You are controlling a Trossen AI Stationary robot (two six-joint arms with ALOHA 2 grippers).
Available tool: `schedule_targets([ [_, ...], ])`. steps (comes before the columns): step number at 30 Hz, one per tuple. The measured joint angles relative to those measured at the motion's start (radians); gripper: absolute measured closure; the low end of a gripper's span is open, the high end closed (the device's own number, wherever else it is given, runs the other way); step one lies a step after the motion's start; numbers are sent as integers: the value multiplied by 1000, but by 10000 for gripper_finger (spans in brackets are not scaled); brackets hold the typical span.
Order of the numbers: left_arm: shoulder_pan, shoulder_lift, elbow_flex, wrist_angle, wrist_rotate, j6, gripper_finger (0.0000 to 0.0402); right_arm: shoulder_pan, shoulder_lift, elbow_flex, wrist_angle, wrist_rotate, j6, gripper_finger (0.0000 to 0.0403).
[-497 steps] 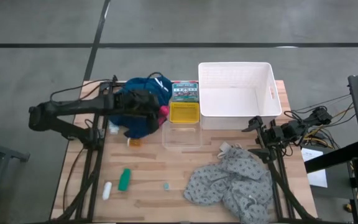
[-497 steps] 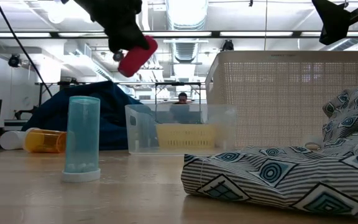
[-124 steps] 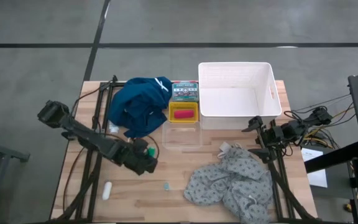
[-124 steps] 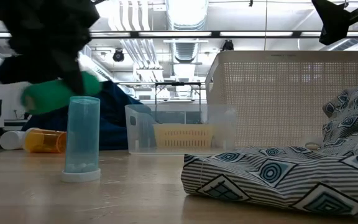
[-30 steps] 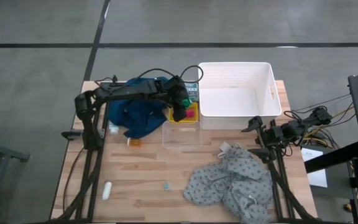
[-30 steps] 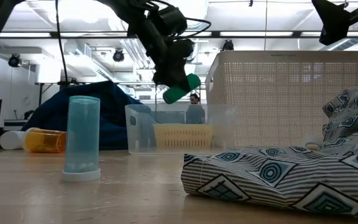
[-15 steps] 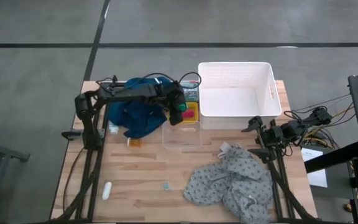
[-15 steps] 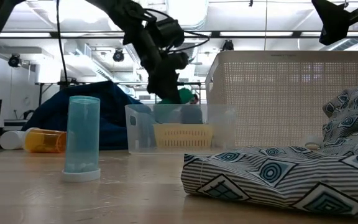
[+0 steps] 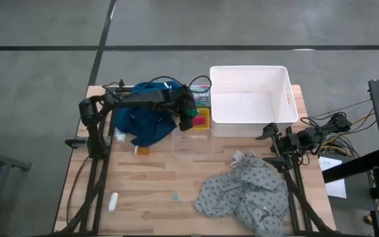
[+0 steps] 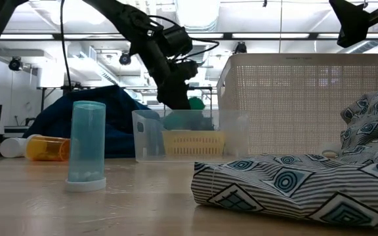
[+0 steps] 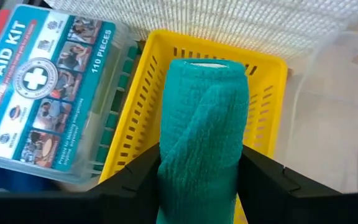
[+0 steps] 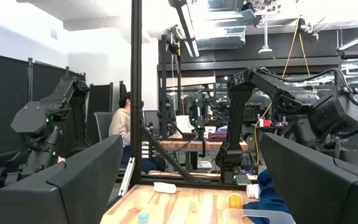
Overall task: Pick & Place Medicine items
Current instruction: Put the green bandage into the yellow bin
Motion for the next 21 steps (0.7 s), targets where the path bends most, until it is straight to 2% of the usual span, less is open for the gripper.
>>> schedule_targets([
  [11,0,12,5,-11,0,-4,224,0,0,0,0,0,0,23],
  [21,4,81,6,6,16,-4,224,-1,-1,0,-2,-2,0,23],
])
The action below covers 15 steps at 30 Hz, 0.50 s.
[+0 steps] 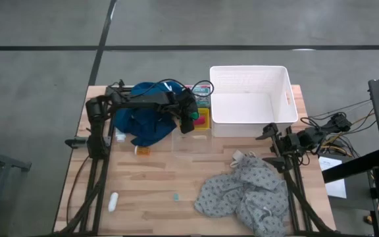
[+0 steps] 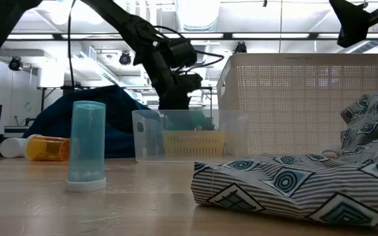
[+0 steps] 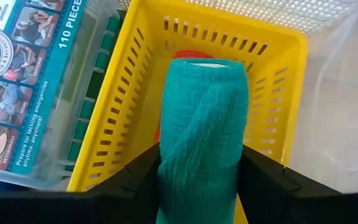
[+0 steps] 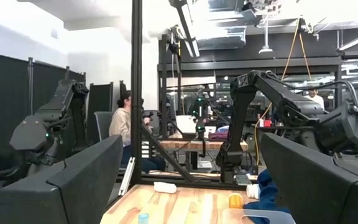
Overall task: Pick & Place Medicine items
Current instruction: Put the green bandage into the yellow bin
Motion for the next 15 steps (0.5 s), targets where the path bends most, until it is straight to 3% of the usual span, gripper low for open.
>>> schedule_targets([
  [8,2,0,0,1,0,-1,220,1,0,0,0,1,0,23],
  [15,4,0,0,1,3,-23,189,1,0,0,0,1,0,23],
])
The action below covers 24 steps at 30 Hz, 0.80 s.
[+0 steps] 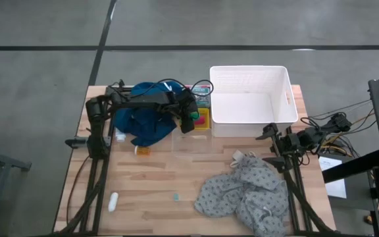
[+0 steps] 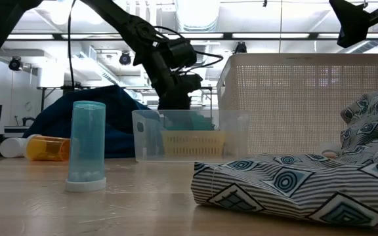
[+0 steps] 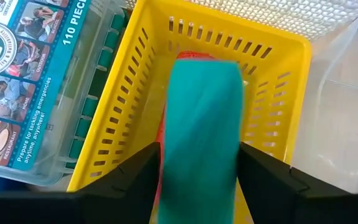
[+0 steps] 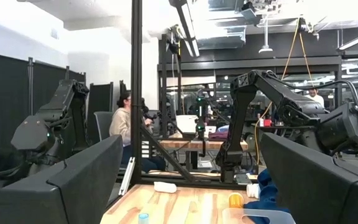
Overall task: Pick & Place Medicine items
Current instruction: Put the green bandage into the yellow bin, then put the white bandage into the yellow bin
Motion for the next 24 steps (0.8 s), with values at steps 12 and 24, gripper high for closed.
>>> schedule_targets([
  [12,0,0,0,0,0,-1,136,0,0,0,-1,0,0,23],
  [24,-2,-34,67,-21,-3,-5,137,0,0,0,-1,1,0,23],
])
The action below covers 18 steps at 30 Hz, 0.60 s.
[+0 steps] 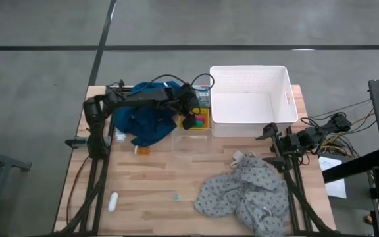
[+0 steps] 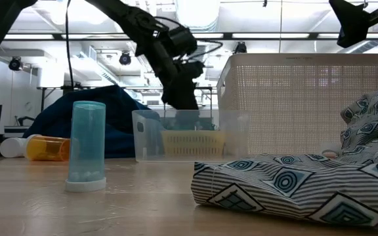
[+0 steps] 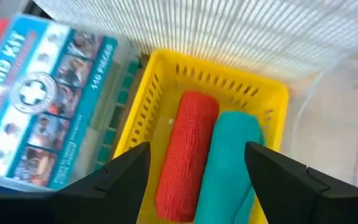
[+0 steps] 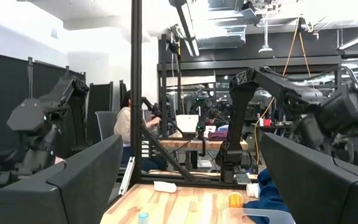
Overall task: Pick & Place Medicine items
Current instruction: Put the white bandage into the yellow bin
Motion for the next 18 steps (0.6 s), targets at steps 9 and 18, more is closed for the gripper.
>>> schedule_targets([
  [9,-35,-77,18,-33,0,-66,136,-1,0,0,-1,0,0,23],
  [18,-94,-162,18,-102,-36,-183,135,0,0,0,-6,0,0,23],
])
